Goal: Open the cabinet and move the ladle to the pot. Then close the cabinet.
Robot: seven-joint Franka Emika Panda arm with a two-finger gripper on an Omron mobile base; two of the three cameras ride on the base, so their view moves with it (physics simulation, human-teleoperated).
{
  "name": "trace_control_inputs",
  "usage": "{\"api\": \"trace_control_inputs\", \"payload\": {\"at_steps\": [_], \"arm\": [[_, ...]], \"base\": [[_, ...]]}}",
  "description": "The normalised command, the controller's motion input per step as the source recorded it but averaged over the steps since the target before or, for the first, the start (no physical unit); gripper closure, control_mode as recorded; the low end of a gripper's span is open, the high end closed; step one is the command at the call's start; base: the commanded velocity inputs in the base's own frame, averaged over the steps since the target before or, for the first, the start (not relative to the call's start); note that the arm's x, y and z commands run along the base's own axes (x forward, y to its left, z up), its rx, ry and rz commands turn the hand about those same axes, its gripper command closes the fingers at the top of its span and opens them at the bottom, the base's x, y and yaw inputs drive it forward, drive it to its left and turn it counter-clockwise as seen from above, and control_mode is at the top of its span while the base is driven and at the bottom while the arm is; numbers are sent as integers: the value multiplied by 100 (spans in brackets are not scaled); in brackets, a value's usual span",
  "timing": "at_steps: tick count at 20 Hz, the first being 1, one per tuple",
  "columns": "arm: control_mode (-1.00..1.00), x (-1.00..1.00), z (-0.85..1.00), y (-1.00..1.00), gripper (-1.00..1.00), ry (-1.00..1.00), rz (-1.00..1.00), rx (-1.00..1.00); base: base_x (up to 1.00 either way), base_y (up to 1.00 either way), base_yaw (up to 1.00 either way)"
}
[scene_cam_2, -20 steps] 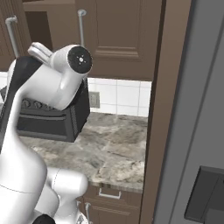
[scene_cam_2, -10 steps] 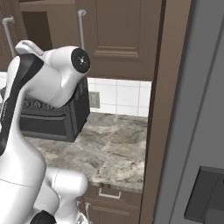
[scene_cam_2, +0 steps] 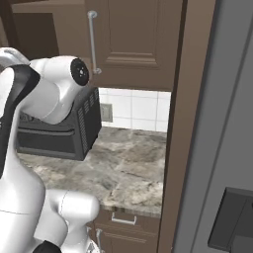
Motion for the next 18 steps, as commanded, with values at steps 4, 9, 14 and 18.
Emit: {"api": "trace_control_inputs", "payload": {"at_steps": [4,9,14,18], "arm": [[-100,0,0,88,-100,1,17,4],[-100,0,0,71,-100,1,19,5],[-100,0,11,-4,-100,-3,15,3],[-100,-3,31,-78,-100,-7,0,0]], "base": [[0,0,0],[0,0,0],[0,0,0],[0,0,0]]}}
